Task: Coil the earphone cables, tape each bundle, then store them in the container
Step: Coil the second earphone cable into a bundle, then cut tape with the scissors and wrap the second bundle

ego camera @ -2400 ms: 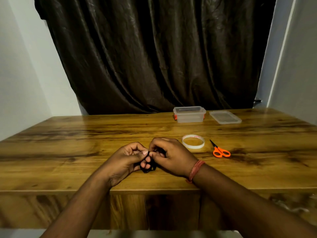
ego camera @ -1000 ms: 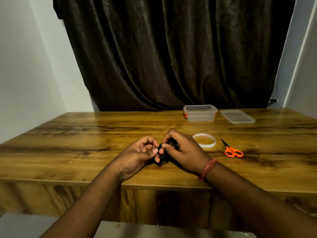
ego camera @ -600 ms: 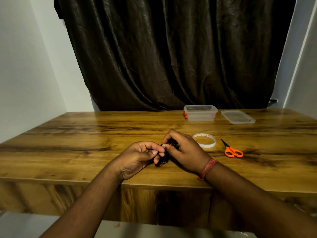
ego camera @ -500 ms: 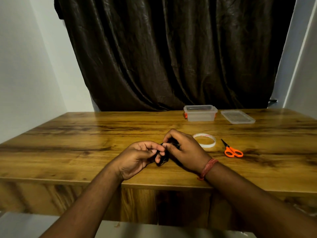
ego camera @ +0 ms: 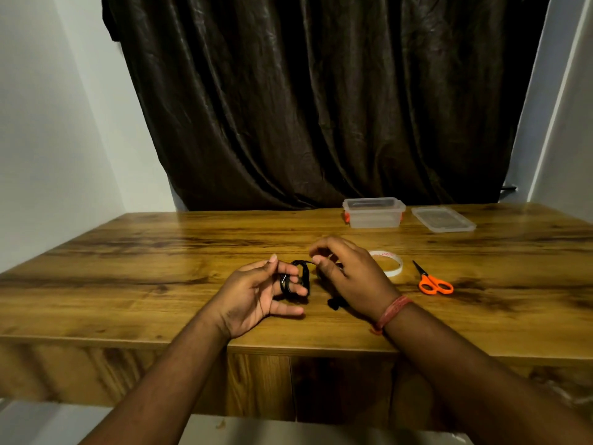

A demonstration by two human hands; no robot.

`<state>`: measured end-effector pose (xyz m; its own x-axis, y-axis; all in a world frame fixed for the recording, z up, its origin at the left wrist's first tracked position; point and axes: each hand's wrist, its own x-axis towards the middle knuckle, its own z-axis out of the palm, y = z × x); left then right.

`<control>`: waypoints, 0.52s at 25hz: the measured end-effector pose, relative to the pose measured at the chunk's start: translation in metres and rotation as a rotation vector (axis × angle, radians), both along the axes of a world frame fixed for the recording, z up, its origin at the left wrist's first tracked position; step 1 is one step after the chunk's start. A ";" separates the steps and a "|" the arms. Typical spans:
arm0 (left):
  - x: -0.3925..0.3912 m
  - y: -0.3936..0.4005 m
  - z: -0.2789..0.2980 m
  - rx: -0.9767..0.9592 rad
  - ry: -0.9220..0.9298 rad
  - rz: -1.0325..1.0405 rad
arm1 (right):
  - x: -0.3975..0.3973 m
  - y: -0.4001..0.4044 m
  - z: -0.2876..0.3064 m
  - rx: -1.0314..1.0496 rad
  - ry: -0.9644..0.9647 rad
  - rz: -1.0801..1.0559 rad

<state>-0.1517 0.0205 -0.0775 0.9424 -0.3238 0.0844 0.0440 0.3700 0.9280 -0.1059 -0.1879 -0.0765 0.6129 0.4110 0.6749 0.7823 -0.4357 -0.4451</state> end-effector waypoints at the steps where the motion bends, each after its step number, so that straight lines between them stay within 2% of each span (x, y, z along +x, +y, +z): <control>1: 0.000 -0.001 0.001 -0.006 0.007 0.058 | 0.002 -0.004 0.002 0.054 0.026 -0.075; 4: 0.003 -0.002 0.001 -0.029 0.016 0.183 | 0.017 -0.029 0.004 0.171 0.085 -0.345; 6: 0.006 -0.001 0.000 -0.042 0.019 0.254 | 0.027 -0.048 0.002 0.164 0.197 -0.460; 8: 0.008 0.002 -0.001 -0.054 0.008 0.340 | 0.031 -0.059 0.001 0.043 0.259 -0.543; 13: 0.012 0.009 -0.003 -0.095 0.016 0.497 | 0.018 -0.051 0.002 -0.450 0.299 -0.670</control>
<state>-0.1395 0.0296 -0.0802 0.9821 0.1726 0.0761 -0.1449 0.4323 0.8900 -0.0874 -0.2390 -0.0748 0.9480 0.0885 0.3058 0.1742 -0.9482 -0.2657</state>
